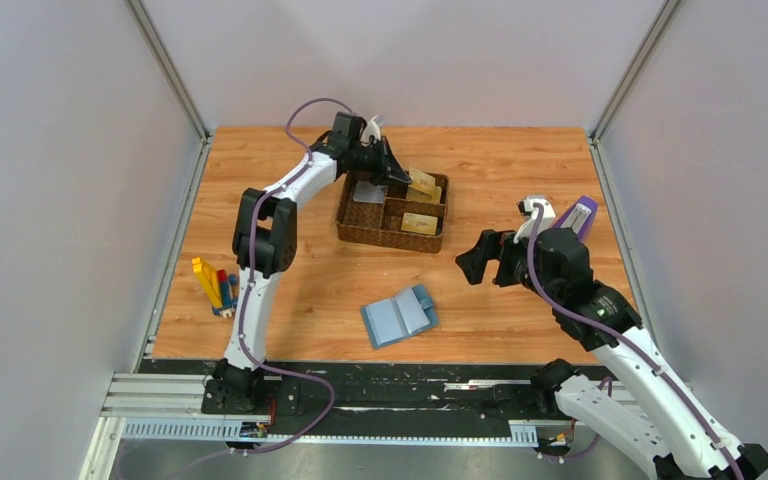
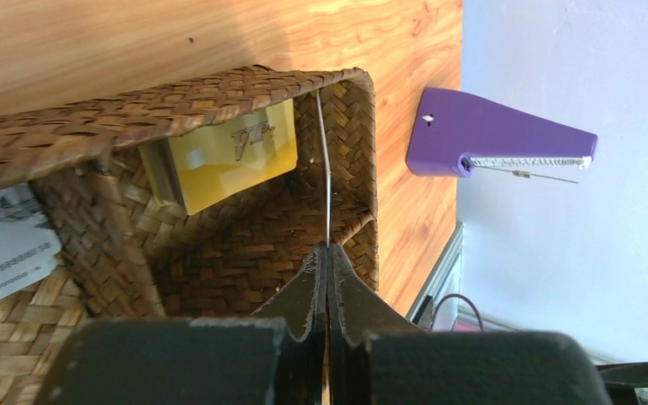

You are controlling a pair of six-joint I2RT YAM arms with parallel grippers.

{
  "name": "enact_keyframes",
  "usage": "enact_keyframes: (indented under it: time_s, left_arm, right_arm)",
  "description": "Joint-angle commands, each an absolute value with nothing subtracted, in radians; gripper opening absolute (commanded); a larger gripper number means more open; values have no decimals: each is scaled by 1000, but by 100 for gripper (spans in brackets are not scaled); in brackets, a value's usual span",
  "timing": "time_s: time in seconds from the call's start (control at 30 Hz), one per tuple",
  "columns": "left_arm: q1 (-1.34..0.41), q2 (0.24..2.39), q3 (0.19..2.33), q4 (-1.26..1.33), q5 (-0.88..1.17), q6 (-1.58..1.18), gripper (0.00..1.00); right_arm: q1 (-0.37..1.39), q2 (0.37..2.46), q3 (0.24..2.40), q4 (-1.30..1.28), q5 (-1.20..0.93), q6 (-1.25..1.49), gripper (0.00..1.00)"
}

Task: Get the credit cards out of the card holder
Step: Place the credit card in the storage box.

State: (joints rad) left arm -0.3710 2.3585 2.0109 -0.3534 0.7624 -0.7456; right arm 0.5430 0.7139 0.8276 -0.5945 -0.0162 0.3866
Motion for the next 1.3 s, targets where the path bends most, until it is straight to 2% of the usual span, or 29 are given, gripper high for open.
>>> enact_keyframes:
  time_s: [0.0,0.3,0.8,0.93,1.27]
  left_arm:
    - [-382,2352,1978,-279,784,-777,0]
    - [-382,2355,1941,-251,785,-776,1]
    - [-398,2435,2030,-240,767,-791,19]
    - [-398,2448,2055,-250,764,-789,27]
    - [-399,2382,2070,-367,736,-733,39]
  right_arm:
    - [548,715,879,-606,-1,371,100]
    - [546,722,890,-609,-1,376,100]
    - [548,710,918,-643,38,384,100]
    - [548,711,923,-650,45,383,100]
    - [547,722,925,-652,59,368,100]
